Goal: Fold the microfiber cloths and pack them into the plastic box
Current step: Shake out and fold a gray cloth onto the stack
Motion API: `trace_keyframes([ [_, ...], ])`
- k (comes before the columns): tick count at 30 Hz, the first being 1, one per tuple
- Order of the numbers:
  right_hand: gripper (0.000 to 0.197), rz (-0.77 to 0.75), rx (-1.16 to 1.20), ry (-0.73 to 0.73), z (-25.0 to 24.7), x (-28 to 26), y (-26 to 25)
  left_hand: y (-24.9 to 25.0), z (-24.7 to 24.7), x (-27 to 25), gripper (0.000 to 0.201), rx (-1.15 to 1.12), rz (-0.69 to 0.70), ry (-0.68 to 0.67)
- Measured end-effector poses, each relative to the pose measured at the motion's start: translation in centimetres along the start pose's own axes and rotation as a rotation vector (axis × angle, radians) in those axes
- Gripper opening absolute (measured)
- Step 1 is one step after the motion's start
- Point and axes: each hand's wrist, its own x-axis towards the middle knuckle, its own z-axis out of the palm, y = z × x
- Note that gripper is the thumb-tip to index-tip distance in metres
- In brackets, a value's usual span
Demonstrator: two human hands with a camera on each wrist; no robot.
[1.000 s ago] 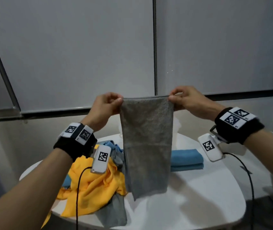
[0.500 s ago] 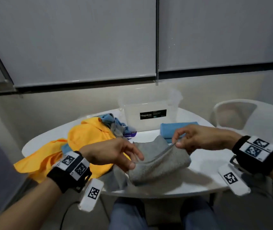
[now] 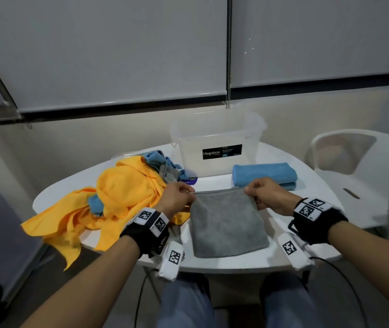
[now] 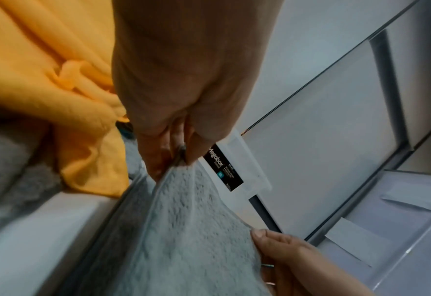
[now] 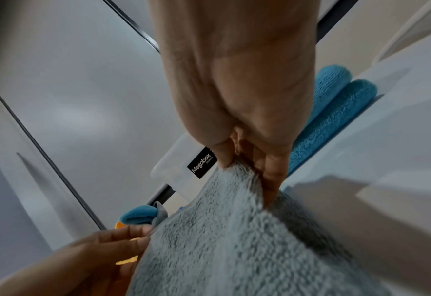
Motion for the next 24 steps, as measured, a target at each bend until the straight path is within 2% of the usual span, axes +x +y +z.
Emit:
trace_keyframes([
  [4, 0.017, -0.014, -0.128, 0.094, 1.4, 2.4, 1.2, -2.1, 2.0, 2.9, 0.019, 0.078, 0.0, 0.179],
  [8, 0.019, -0.068, -0.336, 0.092, 2.1, 3.5, 2.1, -3.7, 3.1, 4.4, 0.018, 0.262, 0.036, 0.246],
  [12, 0.023, -0.138, -0.439, 0.17, 2.4, 4.1, 2.4, -4.5, 3.4, 5.4, 0.013, 0.404, 0.033, 0.299],
  [17, 0.024, -0.116, -0.486, 0.216, 2.7, 4.9, 2.7, -4.1, 3.5, 6.4, 0.01, 0.527, 0.029, 0.288],
  [24, 0.033, -0.068, -0.51, 0.215, 2.6, 6.2, 3.6, -4.7, 4.1, 8.1, 0.019, 0.804, 0.063, 0.259],
])
